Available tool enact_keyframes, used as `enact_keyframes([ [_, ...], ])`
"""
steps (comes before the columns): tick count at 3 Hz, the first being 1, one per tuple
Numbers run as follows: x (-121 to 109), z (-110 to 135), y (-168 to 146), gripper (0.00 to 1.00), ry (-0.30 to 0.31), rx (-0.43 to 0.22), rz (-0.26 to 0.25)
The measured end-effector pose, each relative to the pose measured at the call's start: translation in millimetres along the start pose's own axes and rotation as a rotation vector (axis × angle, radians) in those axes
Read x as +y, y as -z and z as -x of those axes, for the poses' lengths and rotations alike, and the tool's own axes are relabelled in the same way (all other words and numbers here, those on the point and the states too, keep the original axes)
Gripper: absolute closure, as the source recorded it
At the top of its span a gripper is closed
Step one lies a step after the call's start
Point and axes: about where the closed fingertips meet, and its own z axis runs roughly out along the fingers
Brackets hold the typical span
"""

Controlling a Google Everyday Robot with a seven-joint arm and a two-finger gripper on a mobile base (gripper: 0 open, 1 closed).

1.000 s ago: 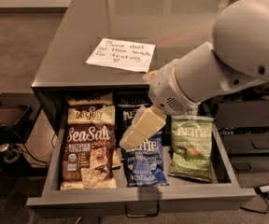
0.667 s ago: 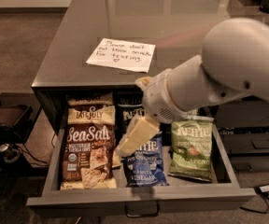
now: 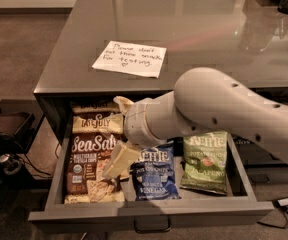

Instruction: Pick brown chip bag from top drawer and place on counter

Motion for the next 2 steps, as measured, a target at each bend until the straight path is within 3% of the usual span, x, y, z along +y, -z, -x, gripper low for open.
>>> enact_keyframes([
  [1,-2.4,-0.2,-36.0,0.0,0.066,-0.005,-0.012],
  [2,-2.5,-0.2,-36.1,0.0,0.066,-0.005,-0.012],
])
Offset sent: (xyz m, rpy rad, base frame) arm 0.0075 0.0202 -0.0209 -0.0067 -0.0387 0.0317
